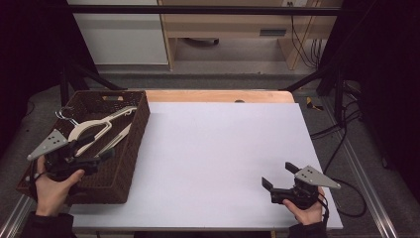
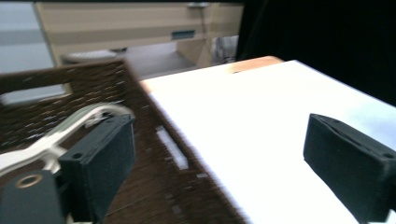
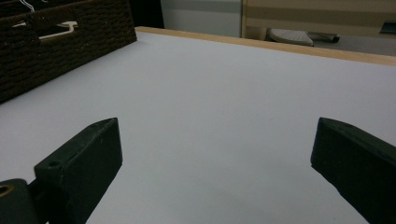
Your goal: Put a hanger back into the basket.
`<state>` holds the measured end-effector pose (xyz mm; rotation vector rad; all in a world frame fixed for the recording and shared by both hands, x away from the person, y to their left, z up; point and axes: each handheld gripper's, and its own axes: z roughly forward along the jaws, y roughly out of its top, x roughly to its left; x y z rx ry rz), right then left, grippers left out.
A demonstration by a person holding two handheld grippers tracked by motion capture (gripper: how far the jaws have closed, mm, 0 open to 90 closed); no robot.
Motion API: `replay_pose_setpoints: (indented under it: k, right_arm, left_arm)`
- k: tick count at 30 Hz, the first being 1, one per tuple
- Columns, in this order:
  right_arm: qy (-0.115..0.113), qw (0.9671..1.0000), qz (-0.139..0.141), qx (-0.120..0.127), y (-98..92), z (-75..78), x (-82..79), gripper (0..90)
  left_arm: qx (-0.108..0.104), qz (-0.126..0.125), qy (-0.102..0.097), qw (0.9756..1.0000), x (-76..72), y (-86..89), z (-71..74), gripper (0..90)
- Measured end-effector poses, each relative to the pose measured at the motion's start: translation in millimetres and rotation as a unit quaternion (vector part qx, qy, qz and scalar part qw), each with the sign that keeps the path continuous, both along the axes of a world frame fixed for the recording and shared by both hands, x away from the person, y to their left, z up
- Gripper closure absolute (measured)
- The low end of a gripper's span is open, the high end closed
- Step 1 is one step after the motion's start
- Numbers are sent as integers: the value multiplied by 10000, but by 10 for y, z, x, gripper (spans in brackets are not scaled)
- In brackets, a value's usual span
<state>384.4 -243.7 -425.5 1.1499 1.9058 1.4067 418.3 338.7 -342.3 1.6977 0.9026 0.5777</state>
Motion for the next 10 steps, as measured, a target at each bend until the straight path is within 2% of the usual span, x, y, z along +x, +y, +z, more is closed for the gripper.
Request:
replay_pose_setpoints:
  k: [3, 5, 7, 8, 10]
  right_arm:
    - [-29, 10000, 31, 60, -9, 12, -7, 26]
    - [-41, 10000, 22, 82, -14, 18, -13, 26]
    - [-42, 10000, 24, 80, -16, 19, -12, 26]
    - [-43, 9999, 29, 87, -14, 18, -13, 26]
    - [-45, 10000, 29, 79, -17, 19, -12, 26]
  left_arm:
    - [-145, -207, -32, 9997, -92, -161, -60, 58]
    - [-118, -286, -35, 9995, -124, -247, -119, 46]
    - [-206, -426, 64, 9989, -135, -312, -187, 41]
    - [-194, -463, 61, 9987, -136, -333, -210, 41]
    - [22, -385, 52, 9992, -135, -371, -258, 41]
